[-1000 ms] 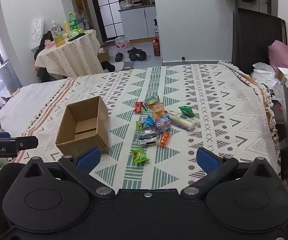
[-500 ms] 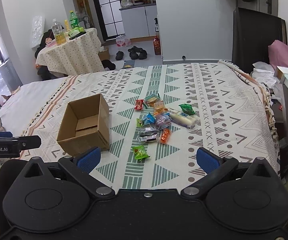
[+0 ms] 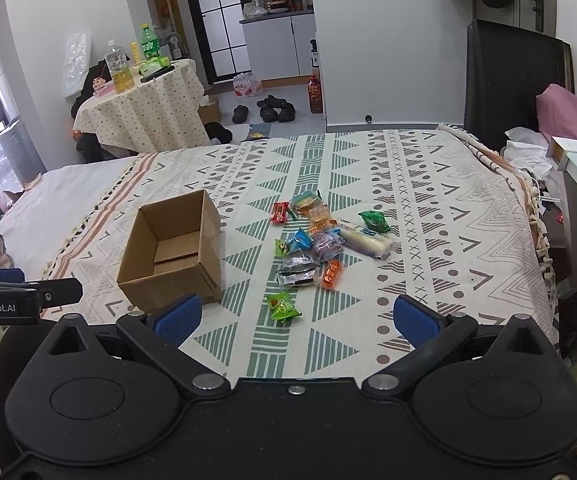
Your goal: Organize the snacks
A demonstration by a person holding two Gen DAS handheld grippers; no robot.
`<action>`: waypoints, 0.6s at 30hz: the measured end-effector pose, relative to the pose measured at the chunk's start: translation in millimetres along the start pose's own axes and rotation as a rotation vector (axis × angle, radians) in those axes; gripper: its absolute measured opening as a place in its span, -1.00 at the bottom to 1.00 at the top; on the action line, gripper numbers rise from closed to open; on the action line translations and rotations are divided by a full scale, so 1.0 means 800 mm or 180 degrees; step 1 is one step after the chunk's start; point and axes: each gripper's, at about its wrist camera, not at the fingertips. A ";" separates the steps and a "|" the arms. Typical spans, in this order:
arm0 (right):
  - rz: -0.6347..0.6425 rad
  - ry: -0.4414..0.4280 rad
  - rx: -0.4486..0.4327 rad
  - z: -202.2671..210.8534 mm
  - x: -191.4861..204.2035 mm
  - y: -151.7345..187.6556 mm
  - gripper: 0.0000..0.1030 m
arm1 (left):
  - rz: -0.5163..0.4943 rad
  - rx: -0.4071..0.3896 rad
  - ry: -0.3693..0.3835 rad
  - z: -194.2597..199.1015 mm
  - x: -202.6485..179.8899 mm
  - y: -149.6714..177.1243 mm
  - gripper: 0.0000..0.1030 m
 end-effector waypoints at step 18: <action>0.0002 -0.0010 -0.0015 0.006 -0.004 0.000 1.00 | -0.0017 -0.0019 0.0014 0.014 -0.004 -0.004 0.99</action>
Point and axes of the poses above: each gripper's, at about its wrist camera, not at the fingertips, and z roughly against the way its jaws point, x to its left, y to its underside, and after that the axes turned 12 degrees about -y, right-handed
